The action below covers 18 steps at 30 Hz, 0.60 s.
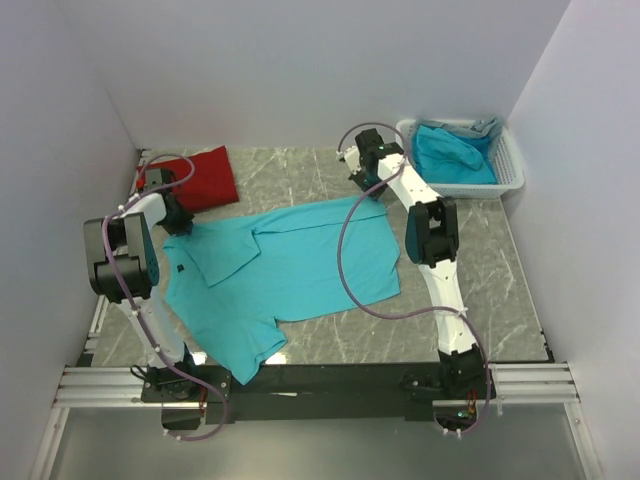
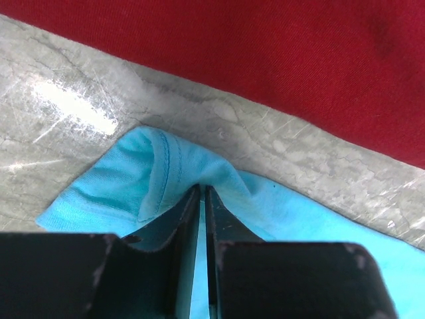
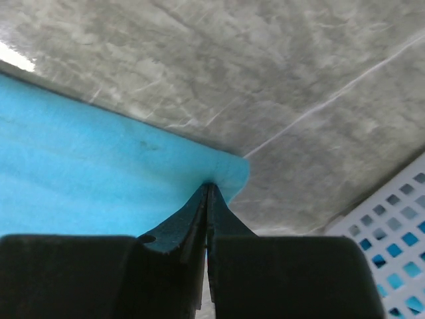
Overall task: Fold and stack the t-shirts
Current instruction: Fold the tshirt
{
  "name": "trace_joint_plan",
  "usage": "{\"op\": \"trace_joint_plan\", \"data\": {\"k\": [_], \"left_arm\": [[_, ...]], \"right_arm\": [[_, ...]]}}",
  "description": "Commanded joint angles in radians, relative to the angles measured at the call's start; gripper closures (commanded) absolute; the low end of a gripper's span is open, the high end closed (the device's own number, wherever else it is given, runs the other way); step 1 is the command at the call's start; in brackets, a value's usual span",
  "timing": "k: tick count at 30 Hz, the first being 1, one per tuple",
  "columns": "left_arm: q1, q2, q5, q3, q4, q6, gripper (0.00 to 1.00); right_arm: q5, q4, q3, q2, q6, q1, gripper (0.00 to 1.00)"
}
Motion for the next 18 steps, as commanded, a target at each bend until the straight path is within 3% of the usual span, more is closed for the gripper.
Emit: {"op": "trace_joint_plan", "data": {"k": [1,5,10,18], "left_arm": [[0.012,0.032,0.002,-0.007,-0.048,0.026,0.84],[0.013,0.009,0.053,0.003,-0.050,0.032,0.81],[0.018,-0.056,0.112,-0.003,-0.041,0.035,0.67],[0.022,-0.279,0.146,-0.075,-0.018,0.069,0.44]], "right_arm": [[0.062,-0.034,0.059,0.016,-0.038,0.009,0.93],[0.115,0.012,0.060,0.029,-0.058,0.014,0.93],[0.152,0.069,0.060,0.047,-0.070,0.011,0.92],[0.060,0.212,-0.020,-0.132,-0.052,0.015,0.87]]}}
